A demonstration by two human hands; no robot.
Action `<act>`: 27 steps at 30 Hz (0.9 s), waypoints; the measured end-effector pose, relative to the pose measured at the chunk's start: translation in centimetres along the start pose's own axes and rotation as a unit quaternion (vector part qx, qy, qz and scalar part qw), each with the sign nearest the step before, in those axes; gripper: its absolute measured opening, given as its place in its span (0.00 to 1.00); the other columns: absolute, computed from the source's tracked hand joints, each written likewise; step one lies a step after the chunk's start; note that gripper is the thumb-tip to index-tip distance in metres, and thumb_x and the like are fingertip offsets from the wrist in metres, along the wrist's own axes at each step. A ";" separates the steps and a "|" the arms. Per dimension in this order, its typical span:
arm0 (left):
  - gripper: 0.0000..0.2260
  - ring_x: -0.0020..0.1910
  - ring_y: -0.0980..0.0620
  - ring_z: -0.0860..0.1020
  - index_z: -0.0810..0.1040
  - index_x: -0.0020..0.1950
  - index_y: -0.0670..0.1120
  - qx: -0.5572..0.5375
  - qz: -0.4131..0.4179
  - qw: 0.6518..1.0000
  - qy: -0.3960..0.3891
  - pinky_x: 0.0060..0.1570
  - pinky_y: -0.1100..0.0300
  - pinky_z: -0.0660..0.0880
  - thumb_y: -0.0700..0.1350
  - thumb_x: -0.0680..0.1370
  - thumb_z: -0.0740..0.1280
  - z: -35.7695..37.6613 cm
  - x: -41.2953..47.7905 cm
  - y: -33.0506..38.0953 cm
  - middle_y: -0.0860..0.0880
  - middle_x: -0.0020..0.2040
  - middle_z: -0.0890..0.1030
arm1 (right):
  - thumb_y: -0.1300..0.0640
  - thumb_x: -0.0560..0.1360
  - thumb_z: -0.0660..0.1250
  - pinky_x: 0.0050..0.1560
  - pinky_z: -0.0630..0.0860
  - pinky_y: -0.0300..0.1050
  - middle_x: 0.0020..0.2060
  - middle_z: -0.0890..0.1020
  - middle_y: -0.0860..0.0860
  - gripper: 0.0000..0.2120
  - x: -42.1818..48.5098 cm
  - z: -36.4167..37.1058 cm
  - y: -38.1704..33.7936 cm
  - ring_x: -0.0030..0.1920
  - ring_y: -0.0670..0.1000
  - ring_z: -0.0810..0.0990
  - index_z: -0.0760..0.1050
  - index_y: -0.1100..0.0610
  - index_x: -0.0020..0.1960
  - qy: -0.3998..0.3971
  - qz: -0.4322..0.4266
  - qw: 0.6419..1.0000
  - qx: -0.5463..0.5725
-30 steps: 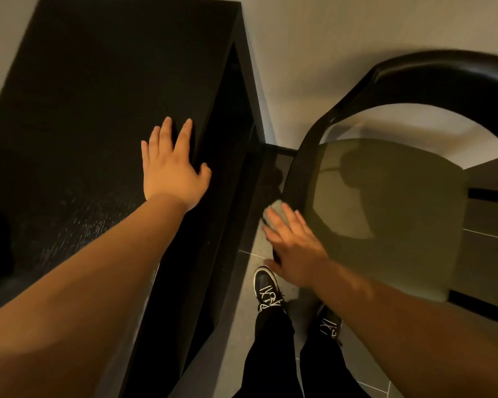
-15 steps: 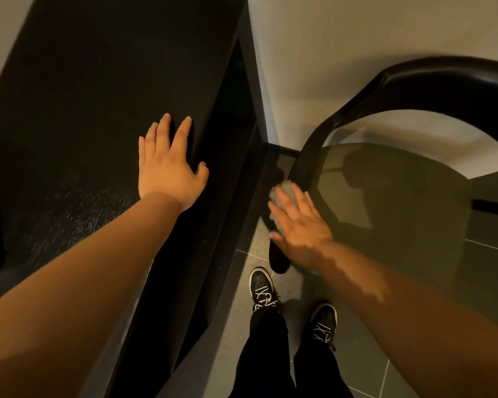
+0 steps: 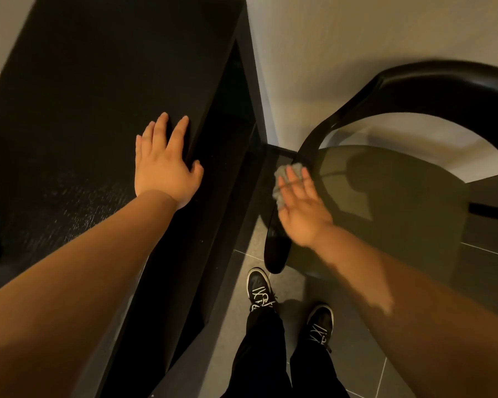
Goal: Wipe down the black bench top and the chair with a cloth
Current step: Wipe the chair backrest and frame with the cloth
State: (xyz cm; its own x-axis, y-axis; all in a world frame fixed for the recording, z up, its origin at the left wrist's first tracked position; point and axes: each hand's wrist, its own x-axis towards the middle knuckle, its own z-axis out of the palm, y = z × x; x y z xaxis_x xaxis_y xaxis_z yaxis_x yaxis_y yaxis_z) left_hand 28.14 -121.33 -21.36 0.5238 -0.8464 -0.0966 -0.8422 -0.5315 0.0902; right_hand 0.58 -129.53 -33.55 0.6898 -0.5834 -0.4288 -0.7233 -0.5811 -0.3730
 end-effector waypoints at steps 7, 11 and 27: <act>0.37 0.85 0.41 0.47 0.52 0.86 0.57 -0.005 0.001 1.000 -0.007 0.83 0.41 0.45 0.56 0.81 0.68 0.0 0.2 0.0 0.46 0.87 0.51 | 0.43 0.85 0.46 0.83 0.43 0.56 0.84 0.42 0.49 0.31 -2.1 1.9 1.9 0.83 0.56 0.34 0.44 0.49 0.85 -0.011 -0.101 0.992 -0.079; 0.37 0.85 0.41 0.48 0.53 0.86 0.58 0.000 0.000 1.000 0.000 0.83 0.40 0.46 0.56 0.81 0.68 0.1 0.2 -0.1 0.47 0.87 0.51 | 0.41 0.85 0.46 0.81 0.36 0.55 0.83 0.36 0.51 0.33 3.3 -1.2 3.5 0.81 0.58 0.30 0.36 0.49 0.84 0.022 -0.017 0.996 -0.086; 0.35 0.85 0.41 0.50 0.54 0.86 0.57 -0.001 -0.010 1.000 -0.003 0.83 0.41 0.47 0.59 0.82 0.65 -0.3 0.2 0.3 0.47 0.87 0.52 | 0.38 0.85 0.45 0.82 0.39 0.61 0.82 0.31 0.55 0.36 4.5 -2.0 3.1 0.79 0.61 0.25 0.33 0.53 0.83 0.011 0.035 0.998 -0.050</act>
State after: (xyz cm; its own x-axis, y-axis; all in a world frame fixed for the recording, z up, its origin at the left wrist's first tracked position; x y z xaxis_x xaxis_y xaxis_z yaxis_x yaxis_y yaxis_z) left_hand 28.06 -121.67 -21.03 0.5397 -0.8355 -0.1037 -0.8314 -0.5483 0.0902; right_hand 1.51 -135.03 -34.98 0.6387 -0.6364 -0.4325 -0.7639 -0.5918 -0.2573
